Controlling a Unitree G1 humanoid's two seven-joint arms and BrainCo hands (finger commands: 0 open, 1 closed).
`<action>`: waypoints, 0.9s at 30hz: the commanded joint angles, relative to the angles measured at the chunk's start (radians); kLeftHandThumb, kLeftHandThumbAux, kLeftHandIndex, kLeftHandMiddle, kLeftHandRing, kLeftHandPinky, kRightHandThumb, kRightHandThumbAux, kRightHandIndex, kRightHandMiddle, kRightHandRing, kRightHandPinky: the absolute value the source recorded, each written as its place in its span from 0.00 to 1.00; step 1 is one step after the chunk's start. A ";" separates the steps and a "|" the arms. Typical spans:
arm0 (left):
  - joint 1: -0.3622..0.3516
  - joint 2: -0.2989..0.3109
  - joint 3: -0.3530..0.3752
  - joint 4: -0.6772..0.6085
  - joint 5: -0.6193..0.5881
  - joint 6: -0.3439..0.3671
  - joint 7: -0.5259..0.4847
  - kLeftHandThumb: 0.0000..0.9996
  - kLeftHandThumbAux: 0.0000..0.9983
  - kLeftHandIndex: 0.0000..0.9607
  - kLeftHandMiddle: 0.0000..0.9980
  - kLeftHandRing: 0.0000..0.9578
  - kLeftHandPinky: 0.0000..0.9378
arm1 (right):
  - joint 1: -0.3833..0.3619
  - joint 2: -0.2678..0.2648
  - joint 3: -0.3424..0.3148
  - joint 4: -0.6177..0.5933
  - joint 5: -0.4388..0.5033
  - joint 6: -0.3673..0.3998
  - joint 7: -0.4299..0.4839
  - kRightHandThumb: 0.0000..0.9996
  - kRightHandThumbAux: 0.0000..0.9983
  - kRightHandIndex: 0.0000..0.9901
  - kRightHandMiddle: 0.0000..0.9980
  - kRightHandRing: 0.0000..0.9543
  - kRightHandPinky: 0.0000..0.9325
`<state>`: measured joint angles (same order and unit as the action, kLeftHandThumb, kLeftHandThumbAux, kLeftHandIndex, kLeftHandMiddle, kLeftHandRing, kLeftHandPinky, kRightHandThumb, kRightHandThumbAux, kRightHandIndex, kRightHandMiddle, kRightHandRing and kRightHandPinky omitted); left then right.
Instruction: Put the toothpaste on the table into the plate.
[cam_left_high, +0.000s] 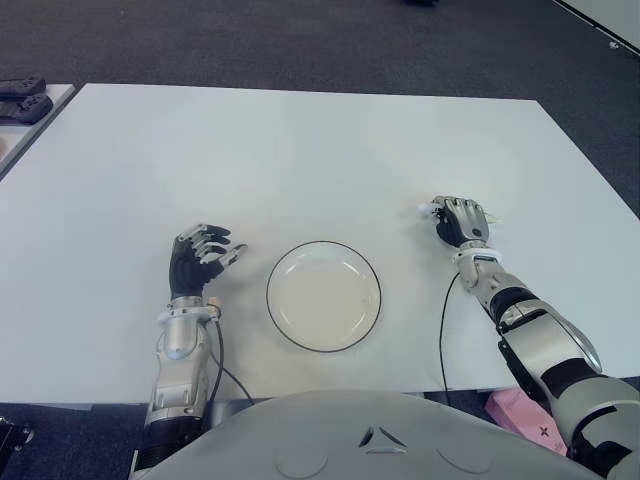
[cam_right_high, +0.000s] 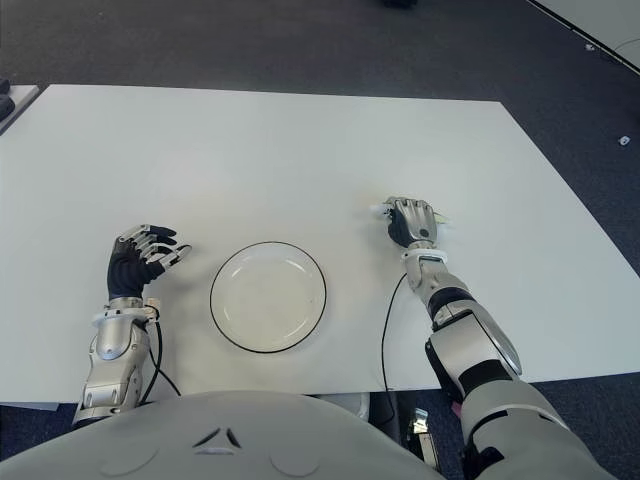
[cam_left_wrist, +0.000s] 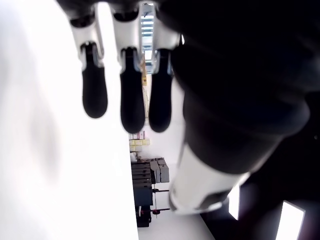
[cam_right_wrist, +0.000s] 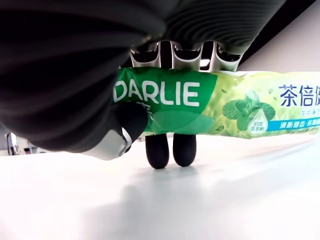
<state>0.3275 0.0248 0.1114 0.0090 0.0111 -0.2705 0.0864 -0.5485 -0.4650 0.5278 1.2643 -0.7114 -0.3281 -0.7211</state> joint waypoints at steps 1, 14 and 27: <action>-0.008 -0.004 0.002 0.008 -0.001 0.001 -0.001 0.06 1.00 0.54 0.46 0.53 0.55 | 0.023 -0.003 0.004 -0.025 -0.007 -0.034 0.002 0.85 0.68 0.40 0.55 0.91 0.92; -0.010 -0.005 0.002 0.014 0.018 0.000 0.010 0.03 1.00 0.54 0.48 0.54 0.55 | 0.013 -0.032 -0.010 -0.087 -0.016 -0.068 -0.082 0.85 0.68 0.40 0.55 0.90 0.90; -0.013 -0.009 0.000 0.011 0.010 0.010 0.006 0.04 1.00 0.55 0.49 0.55 0.55 | 0.048 -0.078 -0.073 -0.323 -0.002 -0.102 -0.111 0.85 0.68 0.40 0.54 0.90 0.91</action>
<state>0.3247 0.0227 0.1108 0.0103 0.0212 -0.2752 0.0889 -0.5210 -0.5303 0.4787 1.0126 -0.7205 -0.4085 -0.8291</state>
